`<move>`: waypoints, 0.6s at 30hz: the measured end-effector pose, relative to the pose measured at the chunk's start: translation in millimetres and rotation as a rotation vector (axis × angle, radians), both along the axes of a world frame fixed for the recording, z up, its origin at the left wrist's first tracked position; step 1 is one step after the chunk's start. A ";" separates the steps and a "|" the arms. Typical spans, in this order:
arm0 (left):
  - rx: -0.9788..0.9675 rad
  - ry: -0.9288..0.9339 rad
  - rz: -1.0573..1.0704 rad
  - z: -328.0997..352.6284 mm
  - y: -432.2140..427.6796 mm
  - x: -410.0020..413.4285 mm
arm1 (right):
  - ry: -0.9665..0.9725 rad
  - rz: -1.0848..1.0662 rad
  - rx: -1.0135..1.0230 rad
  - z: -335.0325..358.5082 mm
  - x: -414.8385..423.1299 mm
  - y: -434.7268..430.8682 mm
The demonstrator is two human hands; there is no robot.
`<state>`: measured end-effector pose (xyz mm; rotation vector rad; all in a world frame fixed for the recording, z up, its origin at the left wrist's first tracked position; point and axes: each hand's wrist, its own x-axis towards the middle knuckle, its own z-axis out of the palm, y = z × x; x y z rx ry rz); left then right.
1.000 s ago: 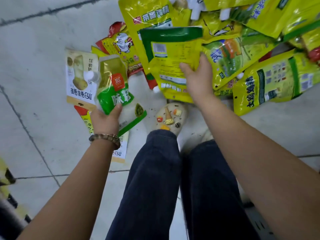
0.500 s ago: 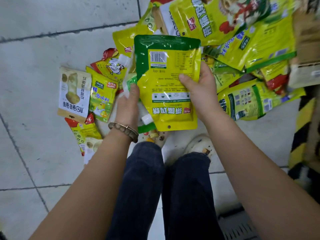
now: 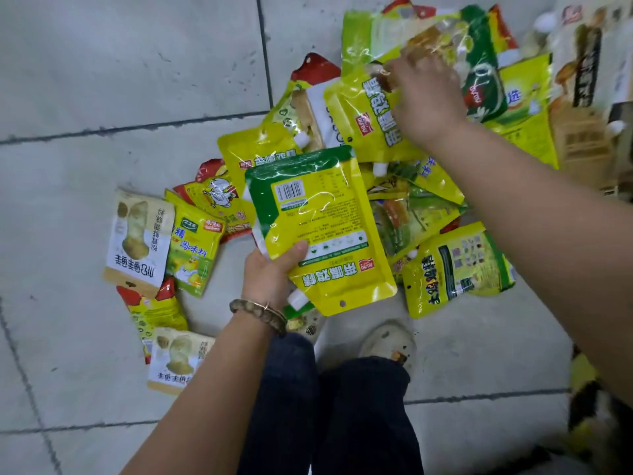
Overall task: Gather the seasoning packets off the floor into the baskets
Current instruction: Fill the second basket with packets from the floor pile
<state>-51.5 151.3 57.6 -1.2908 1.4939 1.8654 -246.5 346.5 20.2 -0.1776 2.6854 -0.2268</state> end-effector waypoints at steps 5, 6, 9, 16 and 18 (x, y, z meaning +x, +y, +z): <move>0.018 -0.004 0.011 -3.6 5.5 -10.0 | -0.115 0.155 0.219 -5.7 -41.2 11.1; 0.003 0.002 0.001 -5.1 5.7 -11.7 | -0.104 0.174 0.270 -3.0 -44.3 10.5; -0.017 0.030 -0.014 -6.3 7.4 -17.0 | -0.154 0.142 0.314 1.8 -41.8 9.4; -0.013 0.017 -0.039 3.2 14.0 -24.5 | -0.185 -0.271 -0.006 27.1 48.1 36.8; -0.025 0.011 -0.085 16.2 16.5 -26.0 | -0.194 -0.563 -0.136 40.1 87.3 49.2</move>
